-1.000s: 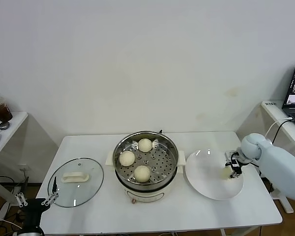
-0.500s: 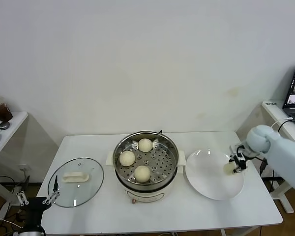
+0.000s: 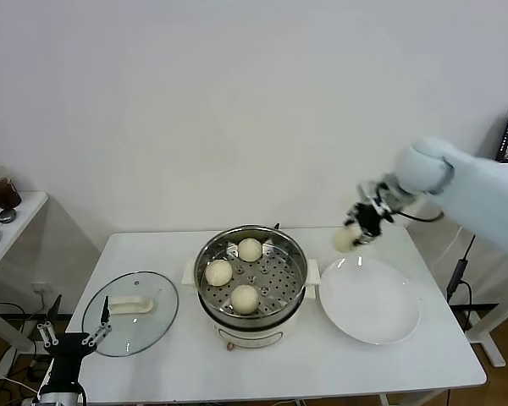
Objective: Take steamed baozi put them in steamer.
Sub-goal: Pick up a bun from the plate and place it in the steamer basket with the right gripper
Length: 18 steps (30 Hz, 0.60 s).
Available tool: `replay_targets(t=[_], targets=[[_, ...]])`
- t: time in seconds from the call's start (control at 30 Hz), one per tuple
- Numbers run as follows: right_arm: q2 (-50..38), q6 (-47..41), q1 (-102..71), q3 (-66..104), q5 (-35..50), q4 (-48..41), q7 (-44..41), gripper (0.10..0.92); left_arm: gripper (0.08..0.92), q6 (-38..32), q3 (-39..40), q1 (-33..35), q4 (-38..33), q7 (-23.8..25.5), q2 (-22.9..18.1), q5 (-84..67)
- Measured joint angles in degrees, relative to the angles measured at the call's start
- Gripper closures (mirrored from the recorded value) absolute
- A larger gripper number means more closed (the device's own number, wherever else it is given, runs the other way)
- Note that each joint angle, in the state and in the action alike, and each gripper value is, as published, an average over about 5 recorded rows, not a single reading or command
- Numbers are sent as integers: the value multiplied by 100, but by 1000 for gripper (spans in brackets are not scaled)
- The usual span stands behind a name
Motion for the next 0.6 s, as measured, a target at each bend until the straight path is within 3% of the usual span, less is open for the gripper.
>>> replay_targets(t=[0.27,0.6], targets=[[964,-881,710,-780,1151,253,589,550,177,-33,-48,18,10,-3,16,-30],[1852,-1681,514,-1203,1534,43,1017,550,177,-9,-93,5,-19,-2,-47,-40]])
